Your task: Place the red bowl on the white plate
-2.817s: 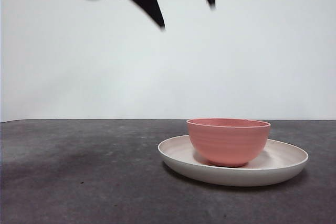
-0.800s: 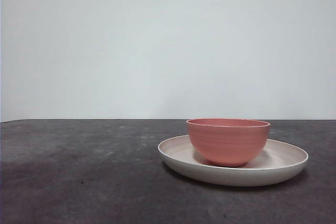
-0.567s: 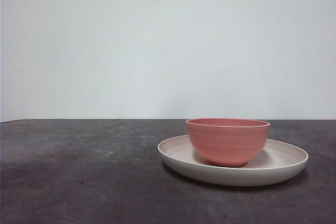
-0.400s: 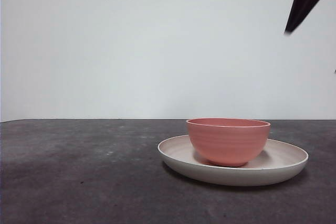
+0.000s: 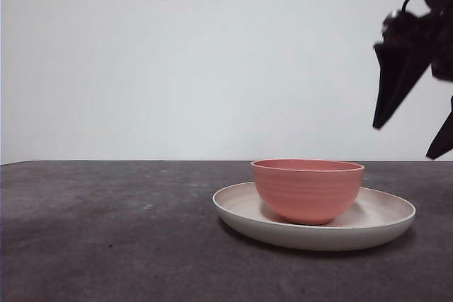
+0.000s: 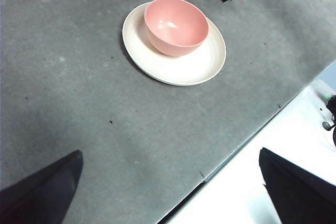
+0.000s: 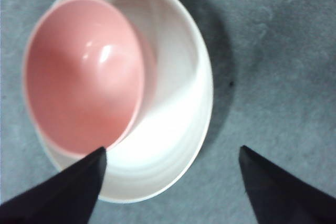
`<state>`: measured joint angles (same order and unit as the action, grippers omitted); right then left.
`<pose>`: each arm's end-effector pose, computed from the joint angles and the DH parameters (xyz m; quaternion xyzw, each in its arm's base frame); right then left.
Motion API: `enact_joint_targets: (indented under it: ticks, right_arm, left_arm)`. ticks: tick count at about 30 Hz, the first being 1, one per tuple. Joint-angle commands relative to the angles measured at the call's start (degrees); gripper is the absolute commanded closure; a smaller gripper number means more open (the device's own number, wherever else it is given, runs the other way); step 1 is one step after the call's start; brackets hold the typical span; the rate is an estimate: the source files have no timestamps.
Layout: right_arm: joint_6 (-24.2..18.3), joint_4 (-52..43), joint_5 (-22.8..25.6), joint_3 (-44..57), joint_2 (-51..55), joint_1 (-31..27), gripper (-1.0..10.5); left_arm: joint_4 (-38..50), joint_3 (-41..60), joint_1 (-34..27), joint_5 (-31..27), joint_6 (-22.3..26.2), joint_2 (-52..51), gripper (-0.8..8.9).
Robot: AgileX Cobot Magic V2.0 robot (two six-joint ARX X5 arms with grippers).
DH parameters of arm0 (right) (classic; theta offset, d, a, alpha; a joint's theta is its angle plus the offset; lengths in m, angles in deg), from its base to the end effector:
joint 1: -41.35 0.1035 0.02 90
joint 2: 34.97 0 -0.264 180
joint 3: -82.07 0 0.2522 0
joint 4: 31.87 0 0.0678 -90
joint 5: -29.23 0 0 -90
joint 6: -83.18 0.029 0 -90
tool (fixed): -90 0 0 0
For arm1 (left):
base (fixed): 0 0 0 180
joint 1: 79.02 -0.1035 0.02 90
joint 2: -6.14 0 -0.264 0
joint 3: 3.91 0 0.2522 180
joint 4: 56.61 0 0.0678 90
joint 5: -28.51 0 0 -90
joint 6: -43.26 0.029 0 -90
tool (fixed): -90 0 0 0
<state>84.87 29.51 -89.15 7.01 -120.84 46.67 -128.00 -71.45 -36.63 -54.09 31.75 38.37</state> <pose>0.2748 0.0394 0.2307 0.1291 0.5806 0.2257 0.7715 0.0570 -0.0570 0.3332 0.0061 0.3340 -0.3686 0.8675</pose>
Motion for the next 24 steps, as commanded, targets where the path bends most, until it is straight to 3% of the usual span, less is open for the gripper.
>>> enact_joint_targets:
  ticks: [1, 13, 16, 24]
  right_arm:
    - [-0.6, -1.7, 0.1, -1.0, -3.1, -0.4, 5.9]
    - [-0.5, -7.3, -2.6, -1.0, -13.9, -0.2, 6.4]
    - [-0.3, -8.2, -4.7, -1.0, -15.8, -0.2, 7.0]
    - [0.6, -9.3, -4.6, -1.0, -17.6, -0.2, 8.8]
  left_arm:
    - [0.5, -0.5, 0.4, 0.2, -0.1, 0.3, 1.56]
    - [0.5, -0.5, 0.4, 0.2, -0.1, 0.3, 1.56]
    - [0.5, -0.5, 0.4, 0.2, -0.1, 0.3, 1.56]
    - [0.5, -0.5, 0.4, 0.2, -0.1, 0.3, 1.56]
